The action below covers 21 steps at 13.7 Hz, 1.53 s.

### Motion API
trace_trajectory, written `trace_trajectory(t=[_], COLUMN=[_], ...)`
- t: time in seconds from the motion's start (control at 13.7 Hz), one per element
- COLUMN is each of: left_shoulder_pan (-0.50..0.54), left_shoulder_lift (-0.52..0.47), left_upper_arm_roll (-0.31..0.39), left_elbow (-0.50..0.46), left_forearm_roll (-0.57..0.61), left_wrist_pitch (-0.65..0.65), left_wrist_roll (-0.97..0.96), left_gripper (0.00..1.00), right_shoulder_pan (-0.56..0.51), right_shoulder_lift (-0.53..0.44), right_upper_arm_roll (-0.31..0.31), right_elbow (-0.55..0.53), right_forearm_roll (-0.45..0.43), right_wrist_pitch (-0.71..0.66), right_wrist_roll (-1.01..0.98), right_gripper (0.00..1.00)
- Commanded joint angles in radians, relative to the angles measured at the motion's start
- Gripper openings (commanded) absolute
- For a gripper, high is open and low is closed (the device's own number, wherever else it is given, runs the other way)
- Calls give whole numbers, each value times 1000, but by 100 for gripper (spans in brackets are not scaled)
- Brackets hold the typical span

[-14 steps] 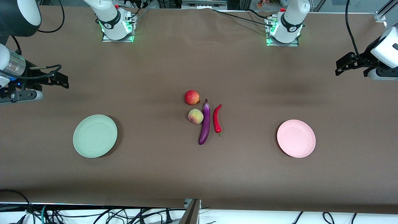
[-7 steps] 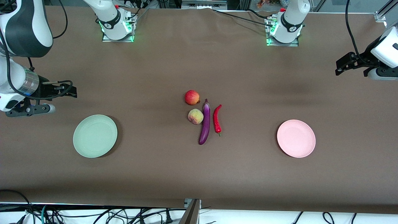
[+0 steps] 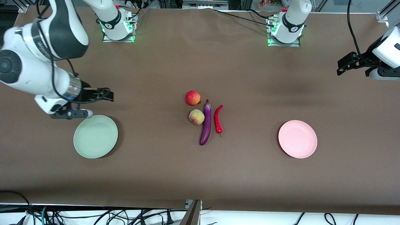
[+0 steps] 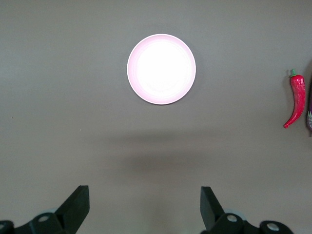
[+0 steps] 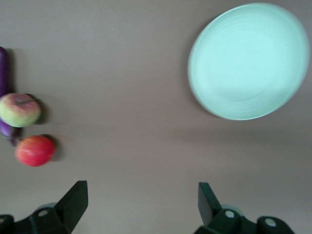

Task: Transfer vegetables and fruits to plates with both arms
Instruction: 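Reach the right gripper over the red pomegranate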

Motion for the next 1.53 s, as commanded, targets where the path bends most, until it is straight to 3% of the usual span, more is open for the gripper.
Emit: trace_trajectory(t=[0.0, 0.66, 1.46], left_shoulder_pan=[-5, -7, -5], left_shoulder_lift=[-4, -4, -6], left_upper_arm_roll=[1, 1, -7], left_elbow=[15, 15, 15], left_forearm_roll=[8, 8, 8], left_wrist_pitch=[-22, -23, -26], left_wrist_roll=[8, 6, 6], left_gripper=[100, 100, 100], right_shoulder_pan=[91, 416, 510], right_shoulder_lift=[51, 274, 409], right_upper_arm_roll=[-7, -9, -9], right_elbow=[22, 23, 17], right_forearm_roll=[19, 23, 19], right_wrist_pitch=[65, 355, 460], right_wrist_roll=[112, 482, 536], right_gripper=[100, 100, 100])
